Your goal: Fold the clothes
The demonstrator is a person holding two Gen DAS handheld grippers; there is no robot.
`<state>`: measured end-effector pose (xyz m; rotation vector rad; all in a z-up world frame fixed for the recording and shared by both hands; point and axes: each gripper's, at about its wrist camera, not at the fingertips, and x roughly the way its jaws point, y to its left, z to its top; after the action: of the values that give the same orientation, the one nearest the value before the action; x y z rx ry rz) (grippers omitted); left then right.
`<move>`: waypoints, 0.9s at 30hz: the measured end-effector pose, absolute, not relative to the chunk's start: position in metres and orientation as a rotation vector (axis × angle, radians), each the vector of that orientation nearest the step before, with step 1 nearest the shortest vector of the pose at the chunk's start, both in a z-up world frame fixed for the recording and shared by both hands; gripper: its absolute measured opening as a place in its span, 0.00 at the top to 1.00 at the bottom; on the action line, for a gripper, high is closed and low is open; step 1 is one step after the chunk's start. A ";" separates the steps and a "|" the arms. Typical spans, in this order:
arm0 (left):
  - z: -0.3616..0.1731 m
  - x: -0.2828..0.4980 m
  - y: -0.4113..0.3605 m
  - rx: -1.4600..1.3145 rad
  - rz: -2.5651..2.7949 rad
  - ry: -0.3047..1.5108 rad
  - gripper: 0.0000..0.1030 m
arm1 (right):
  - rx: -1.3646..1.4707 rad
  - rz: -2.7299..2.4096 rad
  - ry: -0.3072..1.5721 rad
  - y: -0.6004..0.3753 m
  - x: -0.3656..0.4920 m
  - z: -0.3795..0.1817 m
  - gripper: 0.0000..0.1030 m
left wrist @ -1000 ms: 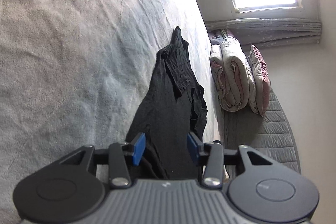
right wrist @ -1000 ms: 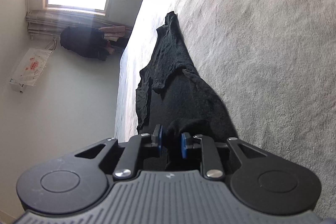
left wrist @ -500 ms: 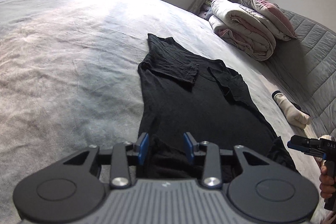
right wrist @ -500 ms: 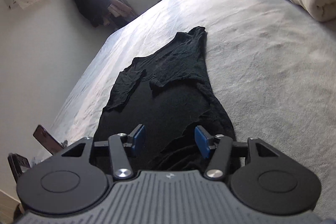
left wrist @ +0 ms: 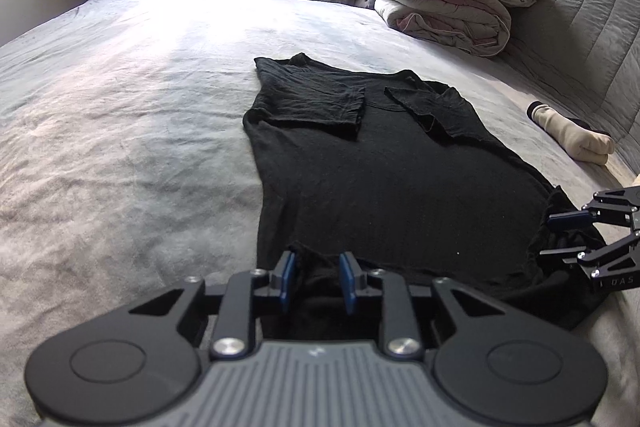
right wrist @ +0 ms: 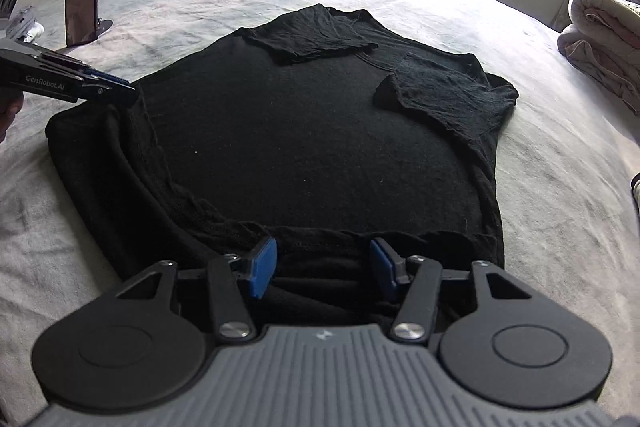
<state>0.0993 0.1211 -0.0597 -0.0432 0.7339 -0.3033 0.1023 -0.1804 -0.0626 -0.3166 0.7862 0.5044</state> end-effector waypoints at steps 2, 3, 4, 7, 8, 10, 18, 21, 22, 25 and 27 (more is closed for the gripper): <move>-0.060 0.096 0.119 -0.018 -0.305 0.728 0.83 | -0.305 0.502 0.796 -0.182 0.103 -0.064 0.45; -0.059 0.094 0.118 -0.005 -0.306 0.724 0.85 | -0.304 0.500 0.801 -0.181 0.104 -0.064 0.45; -0.059 0.092 0.117 0.007 -0.307 0.720 0.88 | -0.306 0.503 0.804 -0.180 0.103 -0.064 0.49; -0.058 0.088 0.114 0.027 -0.306 0.706 0.95 | -0.298 0.515 0.805 -0.176 0.101 -0.064 0.68; -0.058 0.087 0.114 0.031 -0.304 0.702 0.96 | -0.294 0.516 0.803 -0.175 0.100 -0.064 0.78; -0.057 0.086 0.114 0.035 -0.296 0.692 0.97 | -0.274 0.499 0.795 -0.176 0.099 -0.064 0.87; -0.043 0.067 0.119 0.015 -0.280 0.558 0.98 | -0.172 0.424 0.690 -0.185 0.083 -0.063 0.95; -0.036 0.060 0.124 -0.011 -0.270 0.499 0.98 | -0.142 0.405 0.637 -0.190 0.076 -0.061 0.95; -0.034 0.057 0.125 -0.019 -0.265 0.479 0.98 | -0.137 0.401 0.625 -0.191 0.075 -0.059 0.95; -0.030 0.052 0.129 -0.042 -0.247 0.425 0.98 | -0.122 0.385 0.589 -0.195 0.072 -0.057 0.95; -0.030 0.052 0.130 -0.042 -0.228 0.415 0.98 | -0.115 0.370 0.582 -0.198 0.072 -0.056 0.95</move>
<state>0.0524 0.1297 -0.0298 -0.0418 0.4150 -0.2284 0.0724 -0.1977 -0.0559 -0.1149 0.5821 0.3704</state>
